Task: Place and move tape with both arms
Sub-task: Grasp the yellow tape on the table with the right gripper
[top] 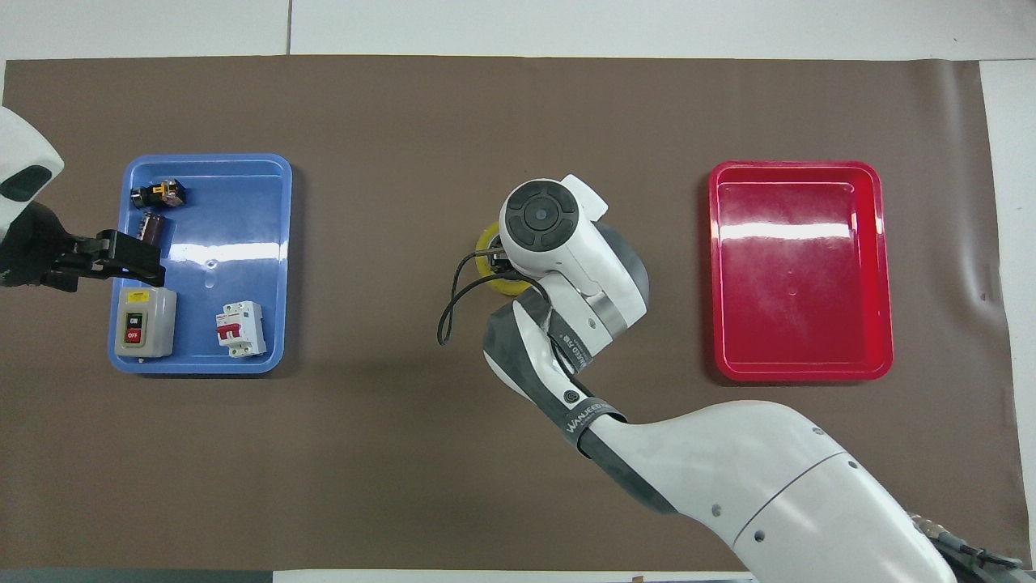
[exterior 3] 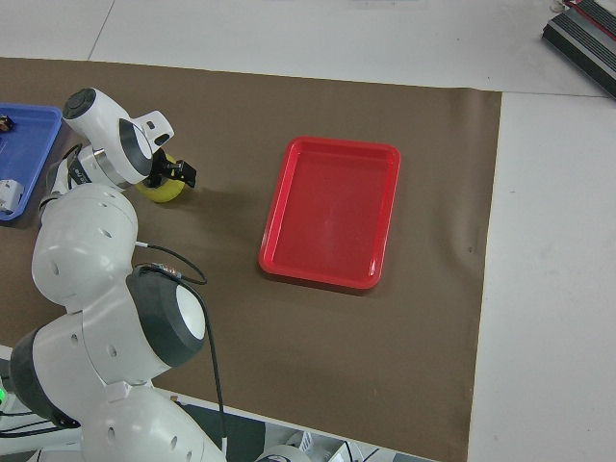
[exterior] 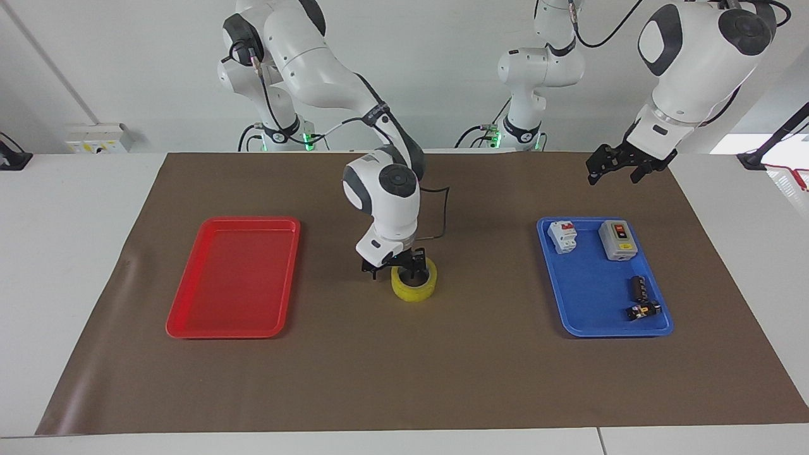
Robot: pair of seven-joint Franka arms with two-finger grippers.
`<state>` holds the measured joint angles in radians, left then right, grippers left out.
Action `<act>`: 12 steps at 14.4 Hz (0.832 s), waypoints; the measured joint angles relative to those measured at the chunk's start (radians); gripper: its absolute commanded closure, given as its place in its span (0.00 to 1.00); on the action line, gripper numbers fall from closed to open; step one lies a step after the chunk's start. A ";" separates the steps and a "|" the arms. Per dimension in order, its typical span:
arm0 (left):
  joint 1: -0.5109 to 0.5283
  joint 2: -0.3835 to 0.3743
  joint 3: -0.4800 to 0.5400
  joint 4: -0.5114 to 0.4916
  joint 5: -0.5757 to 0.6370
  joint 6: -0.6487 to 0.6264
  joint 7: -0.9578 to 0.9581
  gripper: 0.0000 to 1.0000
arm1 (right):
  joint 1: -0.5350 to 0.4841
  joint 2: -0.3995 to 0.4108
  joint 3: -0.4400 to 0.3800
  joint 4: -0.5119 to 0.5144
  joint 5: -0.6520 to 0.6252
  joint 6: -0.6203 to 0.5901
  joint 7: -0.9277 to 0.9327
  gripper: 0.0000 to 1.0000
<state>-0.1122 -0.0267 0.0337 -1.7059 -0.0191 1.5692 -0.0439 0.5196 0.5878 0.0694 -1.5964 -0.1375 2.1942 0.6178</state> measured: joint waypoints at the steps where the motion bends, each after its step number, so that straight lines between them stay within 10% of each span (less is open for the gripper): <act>1: 0.000 0.017 0.000 0.017 0.000 -0.005 0.000 0.00 | 0.009 0.002 0.000 0.000 -0.006 0.002 -0.001 0.08; 5: 0.001 0.038 0.000 0.042 0.000 -0.008 0.000 0.00 | 0.008 0.001 -0.003 0.008 -0.008 0.002 -0.027 0.37; 7: 0.005 0.034 0.001 0.041 0.000 -0.010 0.001 0.00 | 0.002 0.001 -0.005 0.012 -0.008 0.002 -0.044 1.00; 12: 0.007 0.014 0.000 0.041 0.000 -0.013 0.001 0.00 | -0.012 0.001 -0.005 0.018 -0.008 0.001 -0.087 1.00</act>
<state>-0.1050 -0.0130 0.0340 -1.6650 -0.0191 1.5565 -0.0424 0.5074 0.5887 0.0640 -1.5785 -0.1456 2.1948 0.5312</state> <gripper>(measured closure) 0.000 0.784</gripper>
